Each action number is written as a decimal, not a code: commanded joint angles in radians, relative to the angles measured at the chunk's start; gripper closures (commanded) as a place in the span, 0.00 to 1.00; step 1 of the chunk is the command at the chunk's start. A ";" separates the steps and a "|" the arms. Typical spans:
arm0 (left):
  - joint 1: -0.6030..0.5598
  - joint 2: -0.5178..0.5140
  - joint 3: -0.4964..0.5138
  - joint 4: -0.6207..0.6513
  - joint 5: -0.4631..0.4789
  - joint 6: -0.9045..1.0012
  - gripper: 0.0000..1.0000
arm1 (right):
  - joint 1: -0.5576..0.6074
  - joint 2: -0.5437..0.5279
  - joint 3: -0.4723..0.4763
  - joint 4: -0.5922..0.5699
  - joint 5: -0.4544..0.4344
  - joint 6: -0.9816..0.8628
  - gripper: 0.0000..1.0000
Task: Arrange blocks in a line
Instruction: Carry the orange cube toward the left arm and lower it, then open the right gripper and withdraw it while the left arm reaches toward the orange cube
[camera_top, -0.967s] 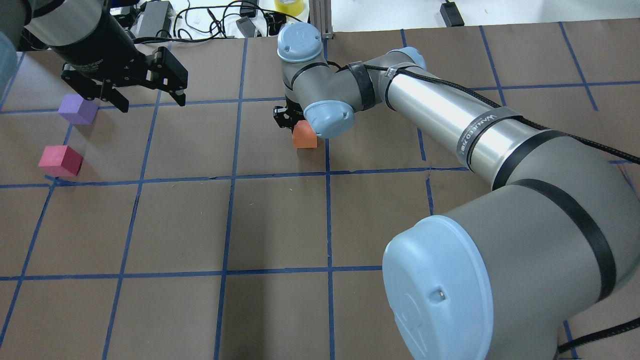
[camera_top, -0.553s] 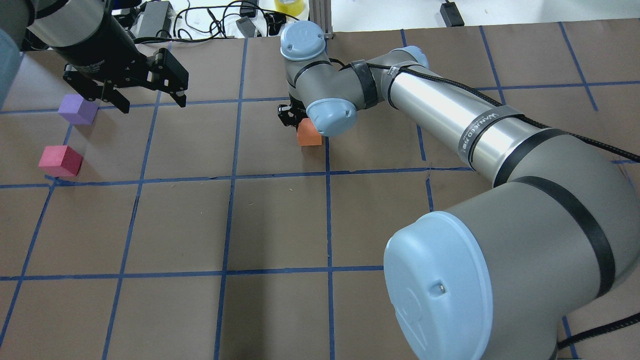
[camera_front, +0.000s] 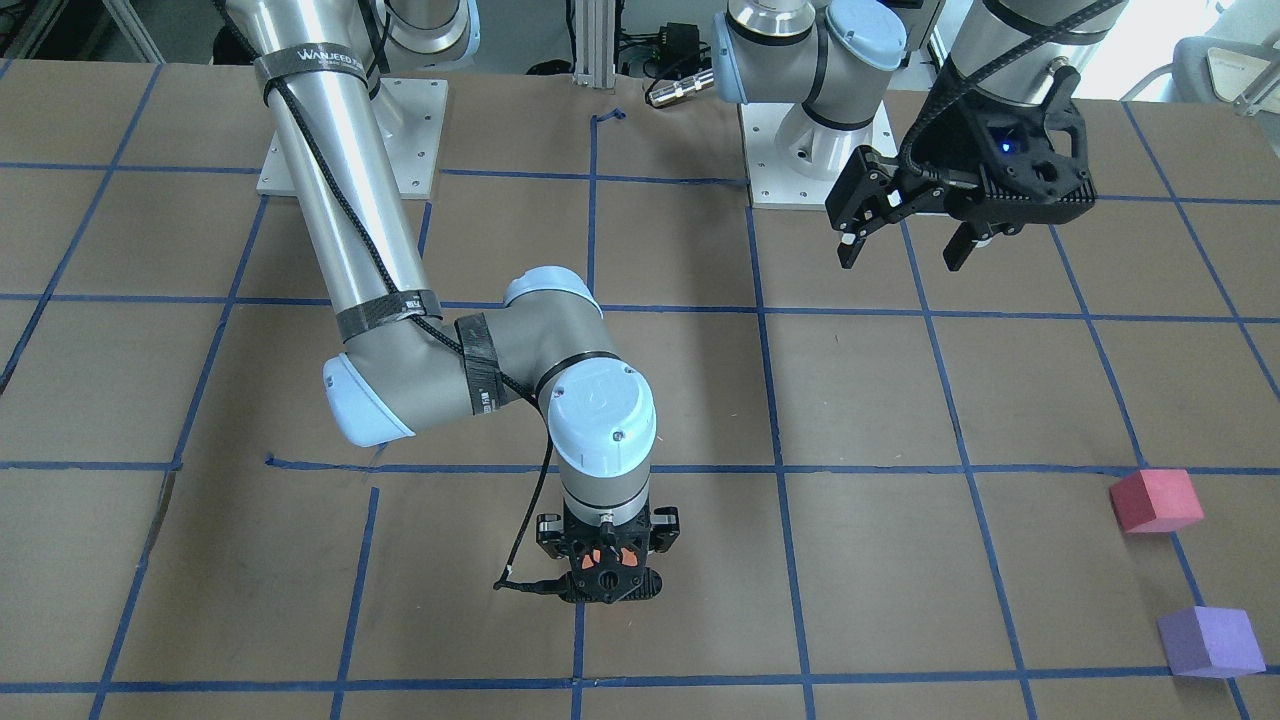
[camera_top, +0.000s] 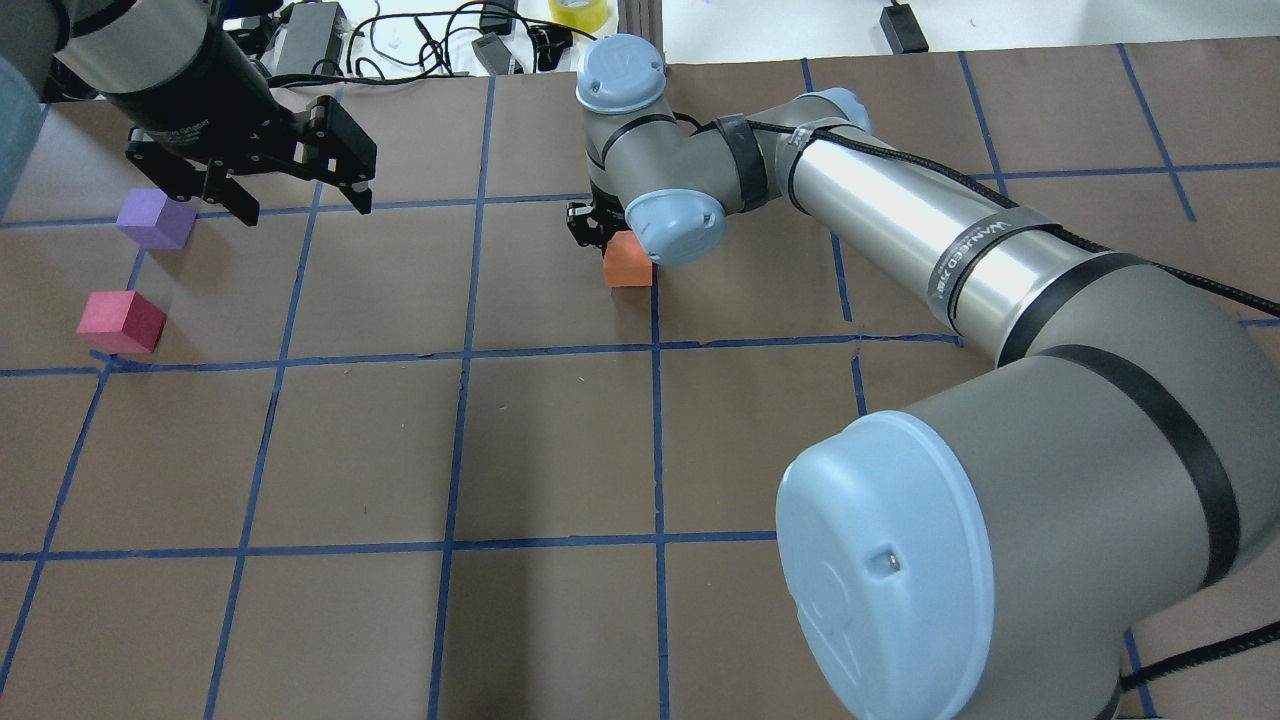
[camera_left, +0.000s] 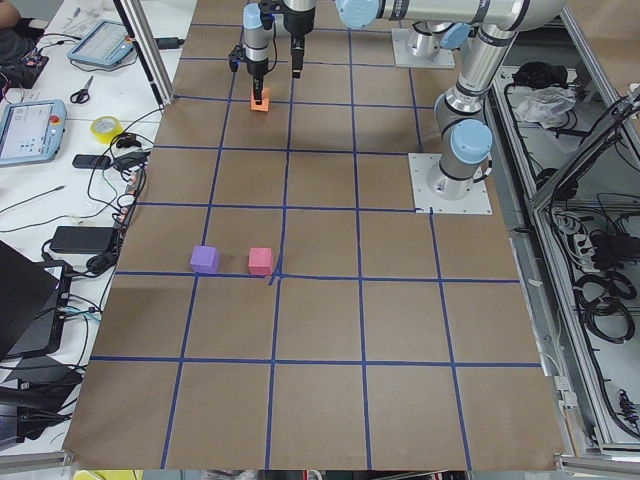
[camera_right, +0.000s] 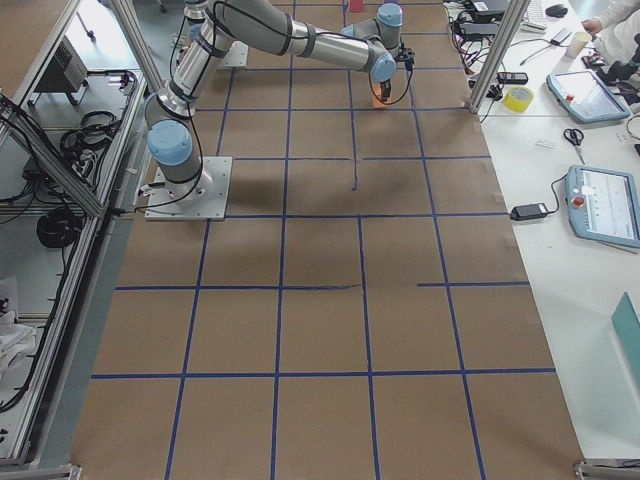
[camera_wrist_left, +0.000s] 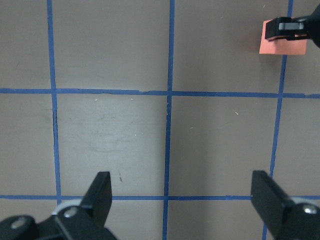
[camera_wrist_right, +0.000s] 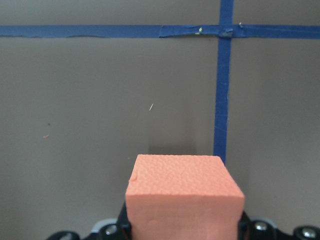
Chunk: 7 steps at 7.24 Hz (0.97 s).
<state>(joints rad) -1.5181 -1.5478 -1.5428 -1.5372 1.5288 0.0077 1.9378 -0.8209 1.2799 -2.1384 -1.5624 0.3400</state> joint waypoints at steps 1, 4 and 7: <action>-0.001 0.000 0.000 0.000 0.001 -0.002 0.00 | 0.003 0.005 0.013 -0.003 0.001 0.004 0.13; -0.001 0.000 0.000 0.000 0.001 0.000 0.00 | 0.003 -0.006 0.003 -0.029 0.004 -0.009 0.00; 0.003 -0.093 0.004 0.096 -0.002 0.002 0.00 | -0.112 -0.208 0.009 0.125 0.044 -0.135 0.00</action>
<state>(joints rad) -1.5168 -1.5959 -1.5388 -1.4980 1.5276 0.0081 1.8832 -0.9503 1.2856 -2.0888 -1.5361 0.2704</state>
